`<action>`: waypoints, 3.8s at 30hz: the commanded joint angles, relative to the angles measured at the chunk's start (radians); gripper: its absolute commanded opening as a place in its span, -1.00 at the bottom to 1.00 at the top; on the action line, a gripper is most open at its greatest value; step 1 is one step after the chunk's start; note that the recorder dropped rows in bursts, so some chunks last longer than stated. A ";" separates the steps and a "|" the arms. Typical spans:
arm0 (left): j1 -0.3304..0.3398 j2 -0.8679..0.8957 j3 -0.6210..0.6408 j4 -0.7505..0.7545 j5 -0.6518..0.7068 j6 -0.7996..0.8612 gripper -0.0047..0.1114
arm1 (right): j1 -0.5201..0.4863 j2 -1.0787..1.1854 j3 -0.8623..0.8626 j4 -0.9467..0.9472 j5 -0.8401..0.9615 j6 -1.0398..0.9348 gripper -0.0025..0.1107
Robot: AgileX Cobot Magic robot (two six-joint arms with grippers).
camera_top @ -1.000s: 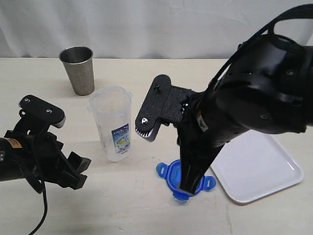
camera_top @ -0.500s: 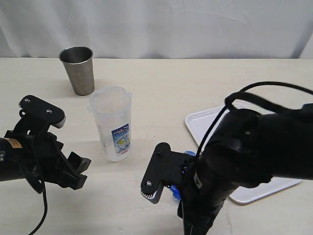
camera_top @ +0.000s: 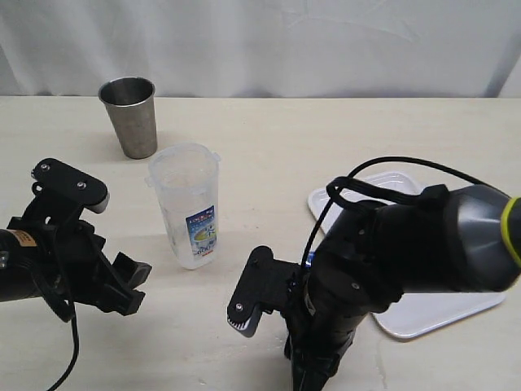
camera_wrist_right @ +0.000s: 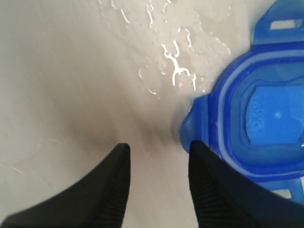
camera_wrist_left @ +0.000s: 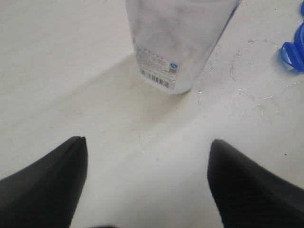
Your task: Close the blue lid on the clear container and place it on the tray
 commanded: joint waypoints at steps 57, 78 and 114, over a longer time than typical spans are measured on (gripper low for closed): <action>0.003 -0.007 0.003 -0.003 -0.003 -0.005 0.24 | -0.004 -0.124 -0.073 0.090 0.120 0.004 -0.49; 0.003 -0.007 0.003 -0.002 0.011 -0.004 0.24 | -0.404 -0.103 0.075 0.659 0.178 -0.035 -0.31; 0.003 -0.007 0.003 -0.003 0.019 -0.006 0.24 | -0.404 0.007 0.138 0.522 -0.195 0.217 -0.12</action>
